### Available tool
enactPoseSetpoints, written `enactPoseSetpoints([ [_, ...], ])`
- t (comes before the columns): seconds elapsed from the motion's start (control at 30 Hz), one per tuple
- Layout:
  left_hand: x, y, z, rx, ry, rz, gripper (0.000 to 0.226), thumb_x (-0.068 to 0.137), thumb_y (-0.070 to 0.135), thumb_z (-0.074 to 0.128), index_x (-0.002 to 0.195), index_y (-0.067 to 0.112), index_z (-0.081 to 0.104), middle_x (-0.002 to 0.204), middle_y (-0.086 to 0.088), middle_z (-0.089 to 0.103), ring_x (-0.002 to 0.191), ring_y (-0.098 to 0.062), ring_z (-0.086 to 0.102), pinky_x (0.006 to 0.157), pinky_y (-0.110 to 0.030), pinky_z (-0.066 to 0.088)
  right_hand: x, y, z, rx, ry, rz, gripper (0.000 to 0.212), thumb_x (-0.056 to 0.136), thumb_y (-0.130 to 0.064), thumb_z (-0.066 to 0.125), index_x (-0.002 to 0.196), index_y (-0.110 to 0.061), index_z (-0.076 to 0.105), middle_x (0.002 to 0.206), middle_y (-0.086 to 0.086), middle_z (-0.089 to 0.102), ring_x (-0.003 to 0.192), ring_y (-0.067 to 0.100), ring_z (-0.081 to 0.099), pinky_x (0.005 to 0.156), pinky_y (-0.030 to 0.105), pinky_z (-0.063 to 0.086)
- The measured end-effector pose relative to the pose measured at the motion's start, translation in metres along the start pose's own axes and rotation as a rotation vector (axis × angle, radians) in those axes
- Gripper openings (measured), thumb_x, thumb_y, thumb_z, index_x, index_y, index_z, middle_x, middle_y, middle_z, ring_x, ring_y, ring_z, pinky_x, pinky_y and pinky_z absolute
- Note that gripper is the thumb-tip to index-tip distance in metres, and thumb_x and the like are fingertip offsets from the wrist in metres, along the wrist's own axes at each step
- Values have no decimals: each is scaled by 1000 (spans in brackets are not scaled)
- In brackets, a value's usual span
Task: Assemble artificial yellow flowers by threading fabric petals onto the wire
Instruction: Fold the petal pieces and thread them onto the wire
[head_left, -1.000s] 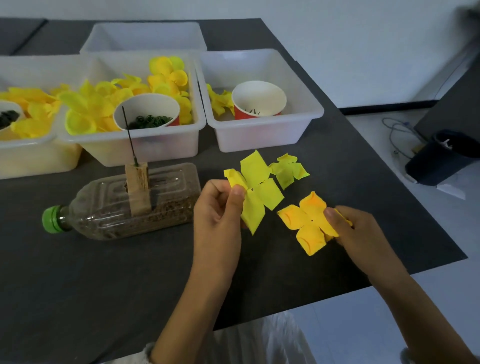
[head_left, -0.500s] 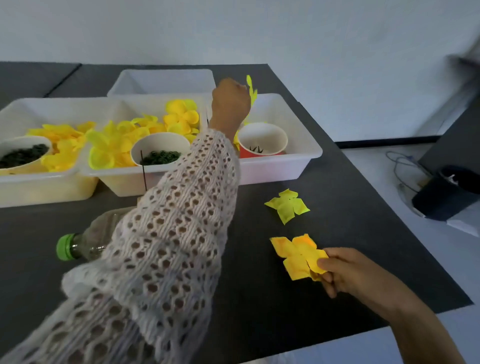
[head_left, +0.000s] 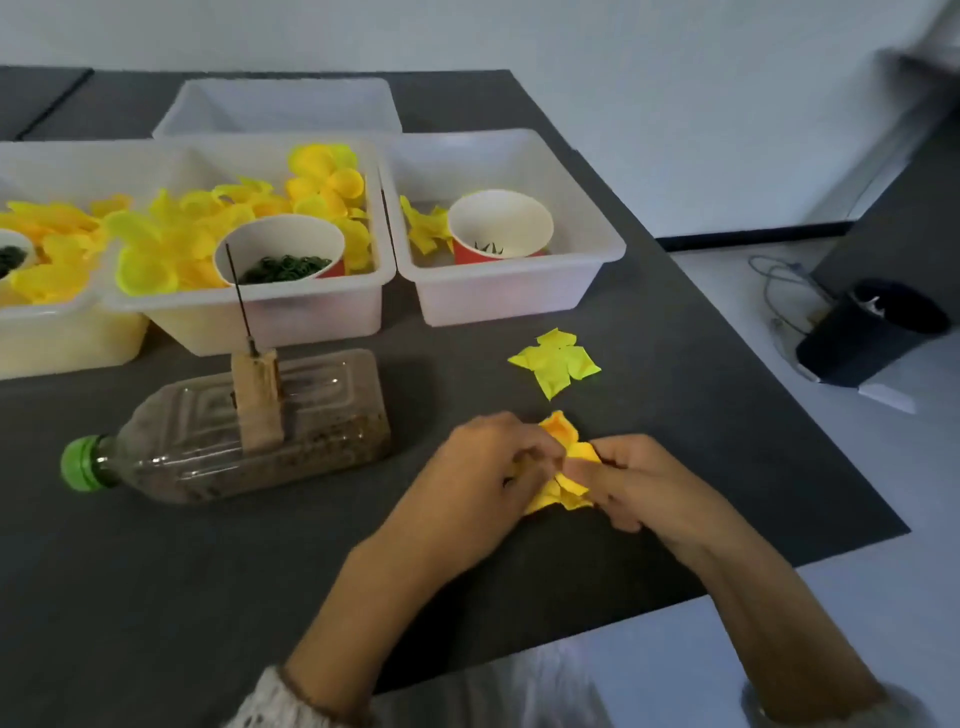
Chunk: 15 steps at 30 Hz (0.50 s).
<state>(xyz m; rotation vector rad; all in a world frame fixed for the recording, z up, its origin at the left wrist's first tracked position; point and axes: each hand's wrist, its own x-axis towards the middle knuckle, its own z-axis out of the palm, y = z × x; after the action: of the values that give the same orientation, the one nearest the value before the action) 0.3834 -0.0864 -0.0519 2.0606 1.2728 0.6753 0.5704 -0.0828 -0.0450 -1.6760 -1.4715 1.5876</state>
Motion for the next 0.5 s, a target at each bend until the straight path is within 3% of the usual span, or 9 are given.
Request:
enactPoseSetpoints([
  [0.13, -14, -16, 25, 52, 105, -64, 35, 87, 21, 73, 119, 31, 61, 107, 11, 54, 101, -11, 49, 88, -28, 44, 1, -4, 14, -133, 43, -23, 18, 95, -15, 57, 91, 1, 64, 59, 0, 51, 44, 4, 40, 44, 19, 34],
  [0.23, -15, -18, 31, 47, 175, -63, 35, 83, 21, 75, 115, 31, 64, 104, 12, 56, 96, -12, 48, 85, -33, 45, -4, -7, 11, -166, 12, -24, 14, 96, -9, 55, 89, -3, 66, 66, 4, 64, 48, 7, 55, 50, 17, 47],
  [0.37, -16, -19, 37, 25, 217, -84, 36, 82, 21, 76, 114, 33, 65, 106, 13, 58, 99, -11, 48, 86, -40, 47, -2, -10, 14, -185, 46, 17, 10, 95, -5, 56, 90, -4, 64, 69, 9, 68, 50, 9, 65, 48, 17, 50],
  [0.5, -20, -25, 41, 2, 265, -64, 36, 81, 20, 76, 114, 33, 67, 105, 15, 58, 95, -8, 47, 83, -33, 45, 2, -7, 18, -252, 76, 7, 10, 94, -9, 58, 88, -4, 64, 69, 10, 69, 50, 12, 67, 45, 18, 51],
])
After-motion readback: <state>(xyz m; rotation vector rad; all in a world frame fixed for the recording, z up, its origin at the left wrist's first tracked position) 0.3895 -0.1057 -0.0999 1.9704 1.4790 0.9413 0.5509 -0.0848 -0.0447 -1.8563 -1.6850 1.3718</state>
